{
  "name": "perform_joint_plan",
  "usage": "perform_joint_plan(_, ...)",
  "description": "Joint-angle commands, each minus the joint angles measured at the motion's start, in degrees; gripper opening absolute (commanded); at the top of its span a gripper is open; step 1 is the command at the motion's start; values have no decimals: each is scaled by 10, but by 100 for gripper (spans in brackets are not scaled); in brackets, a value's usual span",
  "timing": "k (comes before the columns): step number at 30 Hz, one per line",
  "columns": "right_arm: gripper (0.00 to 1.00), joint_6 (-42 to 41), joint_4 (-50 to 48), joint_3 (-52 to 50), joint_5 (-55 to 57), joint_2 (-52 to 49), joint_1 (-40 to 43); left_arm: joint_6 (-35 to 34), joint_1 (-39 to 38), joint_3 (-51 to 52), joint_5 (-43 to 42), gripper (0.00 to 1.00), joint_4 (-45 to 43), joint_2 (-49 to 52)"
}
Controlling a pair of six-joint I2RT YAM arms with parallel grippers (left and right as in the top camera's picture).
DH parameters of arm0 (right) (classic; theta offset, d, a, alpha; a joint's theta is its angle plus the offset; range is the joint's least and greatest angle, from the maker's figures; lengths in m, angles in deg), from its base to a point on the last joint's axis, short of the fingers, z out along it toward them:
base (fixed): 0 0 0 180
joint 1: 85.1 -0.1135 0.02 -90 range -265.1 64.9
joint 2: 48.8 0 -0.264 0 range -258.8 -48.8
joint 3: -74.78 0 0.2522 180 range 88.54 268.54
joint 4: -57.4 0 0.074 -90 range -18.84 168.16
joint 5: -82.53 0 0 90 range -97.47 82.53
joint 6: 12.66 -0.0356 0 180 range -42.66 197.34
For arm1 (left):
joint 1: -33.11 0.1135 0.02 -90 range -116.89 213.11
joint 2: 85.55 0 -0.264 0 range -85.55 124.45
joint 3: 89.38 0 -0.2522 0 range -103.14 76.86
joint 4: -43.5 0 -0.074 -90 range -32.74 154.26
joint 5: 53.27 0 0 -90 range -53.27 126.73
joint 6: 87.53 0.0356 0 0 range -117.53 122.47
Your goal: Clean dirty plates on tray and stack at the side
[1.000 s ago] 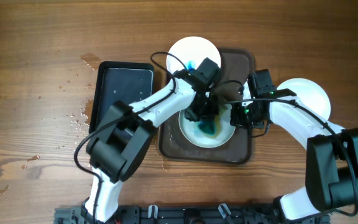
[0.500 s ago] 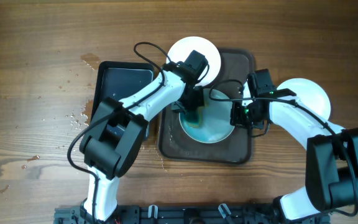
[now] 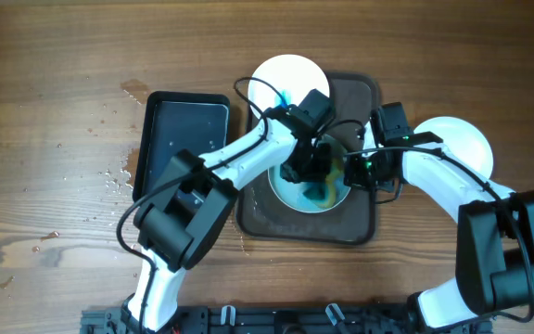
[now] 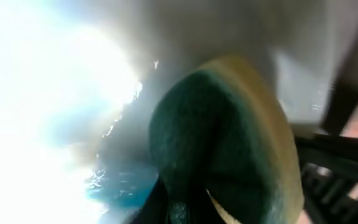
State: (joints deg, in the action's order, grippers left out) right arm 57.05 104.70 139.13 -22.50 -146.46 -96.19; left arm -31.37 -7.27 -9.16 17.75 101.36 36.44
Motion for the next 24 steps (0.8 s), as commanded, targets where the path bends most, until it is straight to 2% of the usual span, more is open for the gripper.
perform_joint_plan(1, 4, 8, 5, -6, 47, -21, 0, 6, 39, 10, 293, 4, 71, 15)
perform_joint_plan(4, 4, 8, 5, -6, 47, -21, 0, 3, 50, 10, 349, 4, 106, 11)
perform_joint_plan(12, 4, 21, 6, -6, 47, -21, 0, -40, 58, 10, 351, 4, 147, -40)
perform_joint_plan(14, 4, 21, 6, -6, 47, -21, 0, -40, 58, 10, 336, 4, 151, -57)
perform_joint_plan(17, 5, 22, 5, -6, 47, -21, 0, -39, 64, 10, 260, 4, 156, -101)
perform_joint_plan(20, 4, 23, 6, -6, 48, -21, 0, -38, 106, 10, 213, 4, 192, -166)
perform_joint_plan(24, 4, 23, -18, -6, 75, -21, 0, 5, 225, 10, 216, 4, 246, -235)
